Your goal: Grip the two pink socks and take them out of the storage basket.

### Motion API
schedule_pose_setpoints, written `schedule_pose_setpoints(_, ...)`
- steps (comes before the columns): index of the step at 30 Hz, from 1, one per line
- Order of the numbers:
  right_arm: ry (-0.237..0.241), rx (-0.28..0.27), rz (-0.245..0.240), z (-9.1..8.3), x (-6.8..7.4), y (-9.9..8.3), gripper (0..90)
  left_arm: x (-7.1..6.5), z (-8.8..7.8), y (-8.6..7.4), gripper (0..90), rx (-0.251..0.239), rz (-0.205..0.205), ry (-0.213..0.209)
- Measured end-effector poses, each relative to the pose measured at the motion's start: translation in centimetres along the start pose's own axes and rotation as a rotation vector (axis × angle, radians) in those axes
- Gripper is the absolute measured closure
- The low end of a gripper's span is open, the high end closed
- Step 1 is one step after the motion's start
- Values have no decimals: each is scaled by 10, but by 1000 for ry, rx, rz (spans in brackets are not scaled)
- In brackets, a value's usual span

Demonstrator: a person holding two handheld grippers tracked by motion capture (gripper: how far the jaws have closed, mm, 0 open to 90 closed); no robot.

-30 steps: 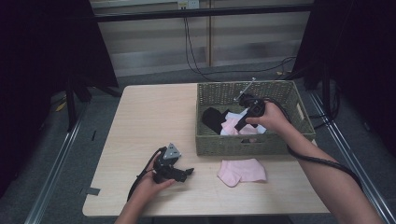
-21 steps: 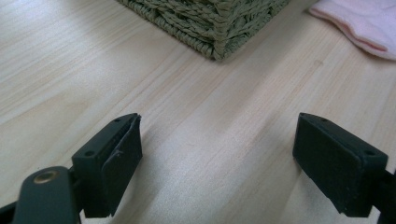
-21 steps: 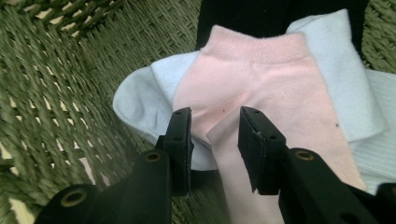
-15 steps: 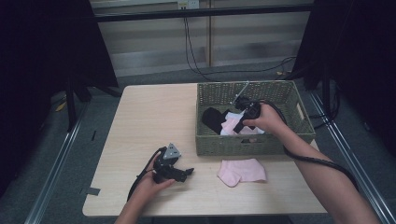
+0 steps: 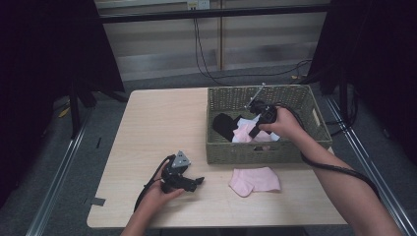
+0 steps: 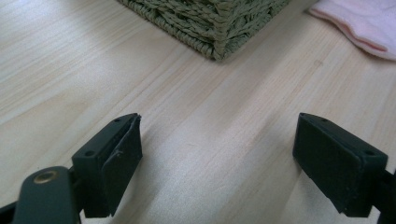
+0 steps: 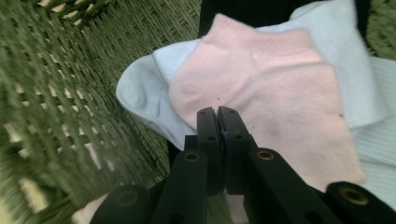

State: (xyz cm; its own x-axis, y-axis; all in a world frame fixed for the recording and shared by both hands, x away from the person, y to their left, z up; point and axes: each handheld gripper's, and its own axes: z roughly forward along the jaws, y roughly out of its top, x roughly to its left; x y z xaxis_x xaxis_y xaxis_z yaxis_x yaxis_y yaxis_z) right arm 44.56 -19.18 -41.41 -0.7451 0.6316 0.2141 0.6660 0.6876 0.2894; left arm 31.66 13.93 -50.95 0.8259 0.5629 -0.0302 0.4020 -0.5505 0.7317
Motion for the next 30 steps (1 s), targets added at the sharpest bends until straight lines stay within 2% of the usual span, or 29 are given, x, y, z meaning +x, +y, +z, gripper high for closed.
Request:
schedule_pose_setpoints(2, 3, -20, -1, -12, 2, -1, 884, 0, 0, 0, 152, 0, -1, 0)
schedule_pose_setpoints(3, 3, -20, -1, -12, 2, -1, 884, 0, 0, 0, 152, 0, -3, -2)
schedule_pose_setpoints(7, -18, -28, -4, -31, 3, -3, 884, 0, 0, 0, 152, 0, 0, -1)
schedule_pose_setpoints(14, -21, -53, -4, -63, 2, -7, 886, 0, 0, 0, 152, 1, 0, -2)
schedule_pose_setpoints(15, -28, -59, -1, -73, 2, -7, 886, 0, 0, 0, 152, 2, 5, 2)
schedule_pose_setpoints(20, -36, -57, 7, -89, 5, -8, 886, 0, -1, 0, 152, 6, 6, 0)
schedule_pose_setpoints(30, -42, -80, -11, -116, 10, -10, 886, 0, 0, 0, 152, 6, 2, -4)
